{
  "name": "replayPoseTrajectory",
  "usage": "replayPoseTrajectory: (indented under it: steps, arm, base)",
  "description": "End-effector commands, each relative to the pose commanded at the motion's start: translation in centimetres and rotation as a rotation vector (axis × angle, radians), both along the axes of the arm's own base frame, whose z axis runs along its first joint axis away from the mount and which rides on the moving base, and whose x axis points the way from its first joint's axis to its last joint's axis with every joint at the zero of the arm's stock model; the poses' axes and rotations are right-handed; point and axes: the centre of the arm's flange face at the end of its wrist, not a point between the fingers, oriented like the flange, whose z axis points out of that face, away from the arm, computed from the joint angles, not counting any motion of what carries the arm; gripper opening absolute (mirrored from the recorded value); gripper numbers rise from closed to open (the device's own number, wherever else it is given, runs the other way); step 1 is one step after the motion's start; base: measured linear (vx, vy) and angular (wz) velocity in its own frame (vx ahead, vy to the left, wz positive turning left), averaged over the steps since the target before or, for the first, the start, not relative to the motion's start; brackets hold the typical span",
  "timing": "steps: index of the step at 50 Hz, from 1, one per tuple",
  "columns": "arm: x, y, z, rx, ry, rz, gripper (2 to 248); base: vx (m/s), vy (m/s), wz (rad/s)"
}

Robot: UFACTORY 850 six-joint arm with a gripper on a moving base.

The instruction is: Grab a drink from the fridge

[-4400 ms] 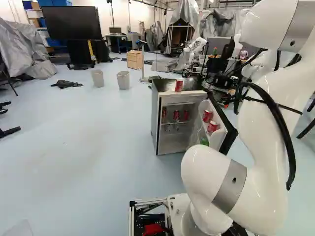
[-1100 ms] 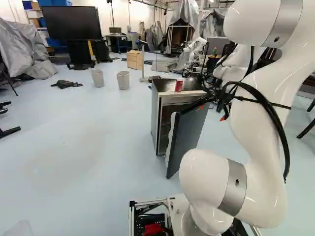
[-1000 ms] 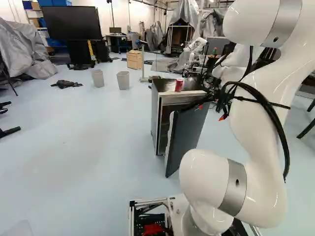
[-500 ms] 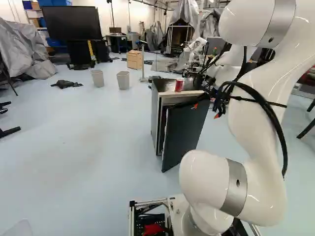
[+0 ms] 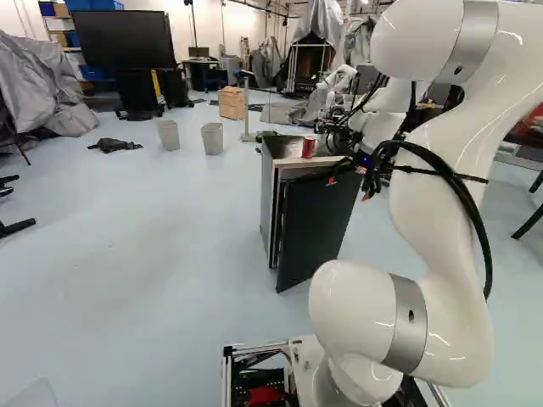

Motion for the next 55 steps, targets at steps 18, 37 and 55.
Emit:
replayPoseTrajectory:
  steps: [18,37,55]
  arm:
    - [1.8,1.1,0.0,-0.005,-0.009,0.031,247]
    - [3.7,2.2,0.0,-0.010,-0.020,0.061,247]
    - [5.5,3.2,0.0,-0.014,-0.030,0.088,247]
  base:
    - [0.000,0.000,0.000]
    - [0.000,0.000,0.000]
    - [0.000,0.000,0.000]
